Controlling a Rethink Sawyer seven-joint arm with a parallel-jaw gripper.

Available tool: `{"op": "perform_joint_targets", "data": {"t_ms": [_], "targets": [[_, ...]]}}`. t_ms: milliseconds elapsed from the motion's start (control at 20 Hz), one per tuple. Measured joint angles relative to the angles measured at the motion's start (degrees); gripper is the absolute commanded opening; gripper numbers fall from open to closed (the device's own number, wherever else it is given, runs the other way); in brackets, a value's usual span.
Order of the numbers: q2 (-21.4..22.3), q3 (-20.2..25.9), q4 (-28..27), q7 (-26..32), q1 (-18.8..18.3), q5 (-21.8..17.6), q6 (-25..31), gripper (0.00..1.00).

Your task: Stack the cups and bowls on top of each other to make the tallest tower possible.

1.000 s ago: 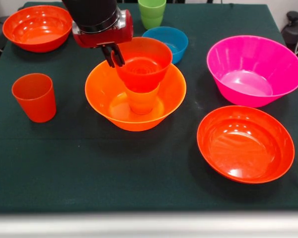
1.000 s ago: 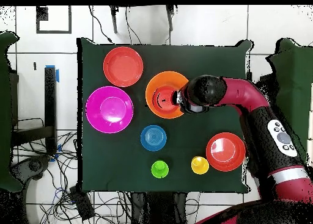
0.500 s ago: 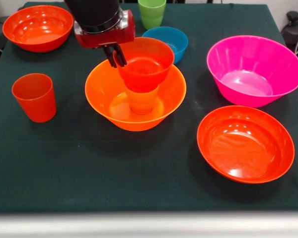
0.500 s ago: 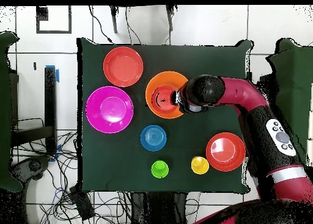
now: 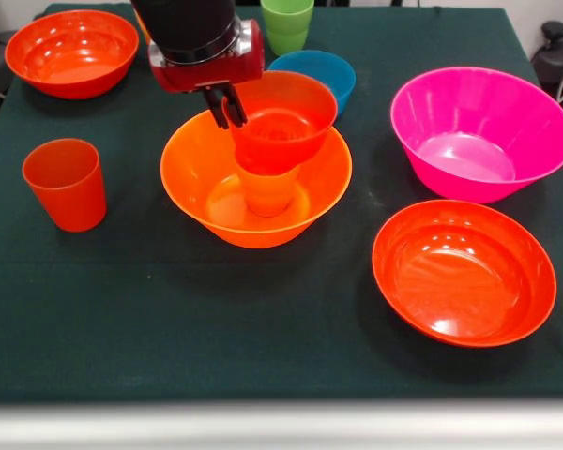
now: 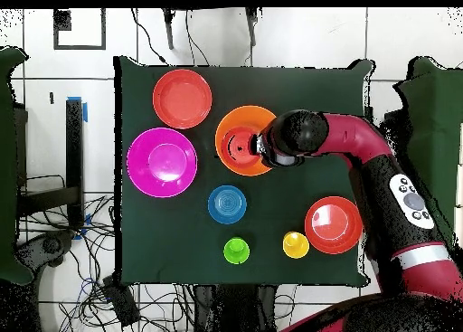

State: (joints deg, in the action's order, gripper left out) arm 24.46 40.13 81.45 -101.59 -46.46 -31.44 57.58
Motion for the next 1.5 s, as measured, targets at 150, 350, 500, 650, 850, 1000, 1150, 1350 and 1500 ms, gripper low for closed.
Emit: {"op": "perform_joint_targets", "data": {"t_ms": [150,350,500,650,850,1000,1150,1350,1500], "targets": [[0.0,0.0,-0.2,0.0,0.1,0.0,0.0,0.0],[0.0,0.0,-0.4,0.0,0.2,0.0,0.0,0.0],[0.0,0.0,-0.6,0.0,0.2,0.0,0.0,0.0],[0.0,0.0,-0.9,0.0,0.2,0.0,0.1,0.0],[-0.1,0.0,-1.7,0.0,0.3,0.0,0.7,0.0],[-0.3,0.0,-2.5,0.0,0.5,0.0,1.2,0.0],[-0.5,0.0,-3.2,0.0,0.6,0.0,1.8,0.0],[-1.0,0.0,-4.3,0.0,0.7,0.0,3.3,0.0],[-1.1,0.0,-4.4,0.0,0.7,0.0,3.6,0.0]]}}
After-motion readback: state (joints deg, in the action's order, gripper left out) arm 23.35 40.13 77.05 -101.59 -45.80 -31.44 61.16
